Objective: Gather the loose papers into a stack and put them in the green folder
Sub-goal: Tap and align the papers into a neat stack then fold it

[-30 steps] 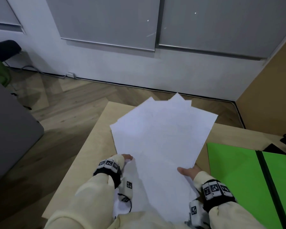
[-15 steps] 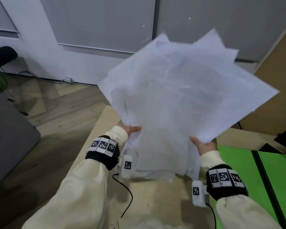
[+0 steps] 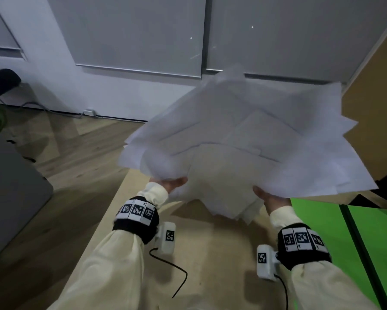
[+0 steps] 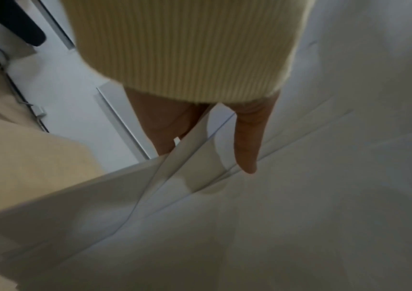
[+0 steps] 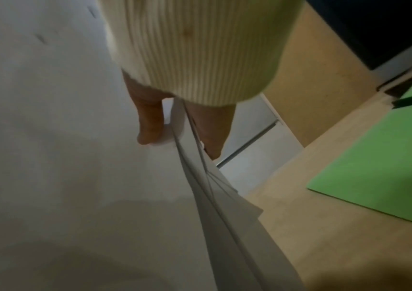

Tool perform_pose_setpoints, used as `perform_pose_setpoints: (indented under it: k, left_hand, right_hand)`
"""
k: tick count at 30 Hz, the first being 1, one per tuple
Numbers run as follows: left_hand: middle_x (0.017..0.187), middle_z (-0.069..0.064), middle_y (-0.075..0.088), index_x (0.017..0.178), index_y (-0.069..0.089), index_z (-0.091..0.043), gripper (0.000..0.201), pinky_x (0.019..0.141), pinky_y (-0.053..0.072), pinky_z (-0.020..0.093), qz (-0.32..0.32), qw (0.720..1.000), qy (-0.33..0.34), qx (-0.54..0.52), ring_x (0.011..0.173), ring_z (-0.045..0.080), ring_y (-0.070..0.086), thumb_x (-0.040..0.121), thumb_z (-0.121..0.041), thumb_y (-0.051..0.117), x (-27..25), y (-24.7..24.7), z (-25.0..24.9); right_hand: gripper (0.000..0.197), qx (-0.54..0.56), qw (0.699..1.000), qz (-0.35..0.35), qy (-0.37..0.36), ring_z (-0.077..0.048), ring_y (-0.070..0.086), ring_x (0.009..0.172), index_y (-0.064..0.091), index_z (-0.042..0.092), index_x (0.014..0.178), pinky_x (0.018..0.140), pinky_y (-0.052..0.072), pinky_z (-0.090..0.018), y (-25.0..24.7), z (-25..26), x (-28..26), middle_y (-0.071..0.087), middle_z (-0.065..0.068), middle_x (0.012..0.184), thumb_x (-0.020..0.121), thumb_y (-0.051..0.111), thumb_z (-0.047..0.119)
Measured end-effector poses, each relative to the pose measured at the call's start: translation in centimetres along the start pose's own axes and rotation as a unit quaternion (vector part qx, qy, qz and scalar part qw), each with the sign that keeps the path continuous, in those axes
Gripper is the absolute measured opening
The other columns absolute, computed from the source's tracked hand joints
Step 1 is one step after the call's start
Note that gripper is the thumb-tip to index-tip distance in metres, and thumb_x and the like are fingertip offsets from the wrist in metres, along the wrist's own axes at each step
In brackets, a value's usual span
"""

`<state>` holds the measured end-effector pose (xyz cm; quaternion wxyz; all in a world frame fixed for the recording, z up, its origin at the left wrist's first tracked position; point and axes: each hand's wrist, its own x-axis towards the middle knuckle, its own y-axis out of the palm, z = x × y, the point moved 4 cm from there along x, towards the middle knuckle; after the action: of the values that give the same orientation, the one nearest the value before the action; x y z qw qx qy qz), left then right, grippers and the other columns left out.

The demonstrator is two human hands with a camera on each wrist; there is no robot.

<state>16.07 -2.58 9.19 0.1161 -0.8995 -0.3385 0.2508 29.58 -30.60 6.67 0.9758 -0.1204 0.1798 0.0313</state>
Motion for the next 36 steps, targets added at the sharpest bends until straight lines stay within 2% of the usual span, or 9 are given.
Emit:
perform_pose_setpoints:
  k: [2,5,11,13,15,19,25,32,36]
  left_hand:
    - [0.139,0.013,0.052,0.135,0.043,0.000,0.081,0.102,0.036,0.023,-0.014,0.999,-0.012,-0.032,0.128,0.022,0.049,0.068,-0.023,0.082,0.1,-0.3,-0.1]
    - [0.131,0.015,0.058,0.131,0.047,0.004,0.079,0.090,0.039,0.019,-0.040,0.997,-0.031,-0.062,0.121,0.023,0.056,0.066,-0.023,0.083,0.5,-1.2,-0.3]
    - [0.119,0.016,0.065,0.125,0.053,0.001,0.072,0.085,0.052,0.026,-0.017,0.994,-0.009,-0.106,0.099,0.024,0.064,0.061,-0.009,0.085,-0.2,-0.5,-0.2]
    - [0.114,0.014,0.064,0.123,0.054,0.001,0.062,0.068,0.049,0.017,-0.021,0.996,0.020,-0.089,0.086,0.021,0.062,0.068,-0.007,0.081,-0.8,0.3,-1.3]
    - [0.117,0.013,0.064,0.121,0.056,0.000,0.059,0.074,0.043,0.018,-0.040,0.995,0.036,-0.085,0.096,0.021,0.061,0.070,-0.015,0.080,-0.8,0.1,-2.2]
    - [0.113,0.003,0.058,0.118,0.057,-0.007,0.056,0.077,0.041,0.006,-0.044,0.993,0.081,-0.070,0.098,0.015,0.058,0.069,-0.020,0.081,-0.9,-1.6,-3.1]
    - [0.127,0.018,0.059,0.125,0.053,0.003,0.073,0.099,0.046,0.037,0.003,1.000,-0.012,0.012,0.116,0.029,0.058,0.062,-0.016,0.085,-1.5,-1.4,-1.0]
    - [0.113,0.006,0.061,0.120,0.054,-0.001,0.061,0.084,0.039,0.022,0.003,0.999,-0.007,-0.049,0.097,0.013,0.052,0.068,-0.017,0.082,-2.3,-1.3,-2.1]
    - [0.115,0.009,0.061,0.126,0.049,-0.001,0.075,0.087,0.041,0.024,0.005,0.998,-0.006,-0.061,0.113,0.021,0.057,0.063,-0.019,0.085,-1.7,-1.1,-2.4]
  right_hand:
    - [0.055,-0.008,1.000,0.010,-0.005,-0.023,0.058,0.086,0.065,0.006,0.101,0.086,0.044,-0.027,-0.1,0.9,-0.3,0.070,0.004,0.084,0.058,0.083,0.035]
    - [0.053,0.002,0.998,0.016,-0.059,-0.015,0.054,0.103,0.058,0.002,0.120,0.093,0.034,-0.022,-0.6,2.7,-0.9,0.064,-0.010,0.114,0.072,0.078,0.011]
    - [0.054,0.013,0.995,0.048,-0.083,-0.014,0.056,0.106,0.058,0.000,0.121,0.091,0.038,-0.021,0.3,4.4,-1.5,0.061,-0.006,0.113,0.070,0.077,-0.001]
    - [0.058,0.040,0.996,0.021,-0.083,-0.016,0.057,0.108,0.056,-0.005,0.122,0.080,0.047,-0.013,1.0,4.6,-1.5,0.061,-0.010,0.119,0.068,0.077,-0.006]
    - [0.062,0.088,0.992,-0.005,-0.095,-0.014,0.053,0.110,0.050,-0.006,0.128,0.072,0.045,0.004,0.9,5.6,-1.8,0.056,-0.010,0.127,0.071,0.074,-0.008]
    - [0.068,-0.026,0.992,-0.014,-0.127,-0.021,0.043,0.132,0.046,0.005,0.135,0.115,0.024,-0.024,-1.0,6.9,-2.5,0.048,-0.010,0.141,0.075,0.076,0.016]
    - [0.070,-0.077,0.995,0.031,-0.053,-0.025,0.045,0.130,0.049,0.004,0.131,0.113,0.027,-0.029,0.1,4.8,-2.3,0.051,-0.012,0.138,0.072,0.077,0.029]
    - [0.052,0.039,0.995,0.016,-0.091,-0.015,0.054,0.104,0.057,0.012,0.119,0.092,0.035,-0.020,-0.6,6.3,-2.6,0.058,0.001,0.108,0.071,0.078,0.009]
    - [0.034,0.064,0.995,0.009,-0.080,-0.016,0.056,0.100,0.062,0.013,0.099,0.091,0.037,-0.021,-0.6,6.8,-3.0,0.063,-0.001,0.099,0.070,0.078,0.005]
